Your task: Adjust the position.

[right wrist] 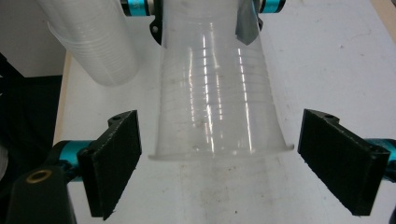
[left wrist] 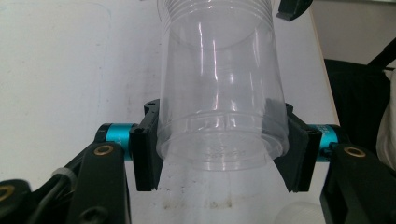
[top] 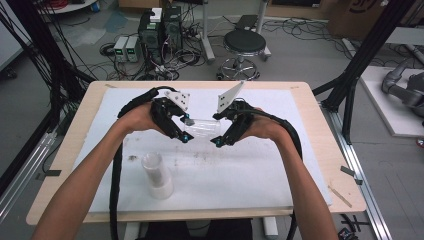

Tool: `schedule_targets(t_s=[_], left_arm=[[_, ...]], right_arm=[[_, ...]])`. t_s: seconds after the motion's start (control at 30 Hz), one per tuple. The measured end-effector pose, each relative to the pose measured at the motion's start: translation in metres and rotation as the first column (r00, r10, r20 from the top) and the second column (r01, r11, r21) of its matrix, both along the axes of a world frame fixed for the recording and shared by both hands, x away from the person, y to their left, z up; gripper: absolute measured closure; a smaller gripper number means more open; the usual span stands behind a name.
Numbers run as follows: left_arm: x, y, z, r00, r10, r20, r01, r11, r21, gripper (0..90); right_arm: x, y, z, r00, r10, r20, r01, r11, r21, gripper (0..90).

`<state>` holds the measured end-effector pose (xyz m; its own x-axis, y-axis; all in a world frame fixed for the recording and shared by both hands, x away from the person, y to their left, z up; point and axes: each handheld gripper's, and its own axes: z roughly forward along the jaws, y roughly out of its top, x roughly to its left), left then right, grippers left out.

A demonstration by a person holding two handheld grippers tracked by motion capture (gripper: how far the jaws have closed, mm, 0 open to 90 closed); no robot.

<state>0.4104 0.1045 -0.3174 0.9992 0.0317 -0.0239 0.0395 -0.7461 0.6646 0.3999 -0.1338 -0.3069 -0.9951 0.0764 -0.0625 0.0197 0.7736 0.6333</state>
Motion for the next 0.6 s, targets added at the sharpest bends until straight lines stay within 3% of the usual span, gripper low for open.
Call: schedule_targets(t_s=[0.2, 0.37, 0.53, 0.6], left_arm=[[0.0, 0.008, -0.006, 0.9999, 0.009, -0.014, -0.009, 0.9996, -0.025, 42.1], [0.0, 0.015, -0.006, 0.9998, 0.017, -0.013, -0.018, 0.9966, -0.081, 42.1], [-0.001, 0.022, -0.003, 0.9995, 0.028, -0.013, -0.03, 0.9872, -0.157, 42.0], [-0.001, 0.026, -0.001, 0.9994, 0.028, -0.019, -0.031, 0.9749, -0.22, 42.0]], right_arm=[[0.0, -0.007, -0.001, 0.9999, -0.014, 0.0, 0.014, 0.9996, 0.025, 13.3], [0.002, -0.01, -0.001, 0.9997, -0.024, 0.006, 0.024, 0.9987, 0.045, 13.3], [0.002, -0.015, 0.0, 0.9992, -0.04, -0.001, 0.04, 0.9951, 0.09, 13.3], [0.002, -0.016, 0.002, 0.999, -0.044, 0.001, 0.044, 0.9935, 0.105, 13.3]])
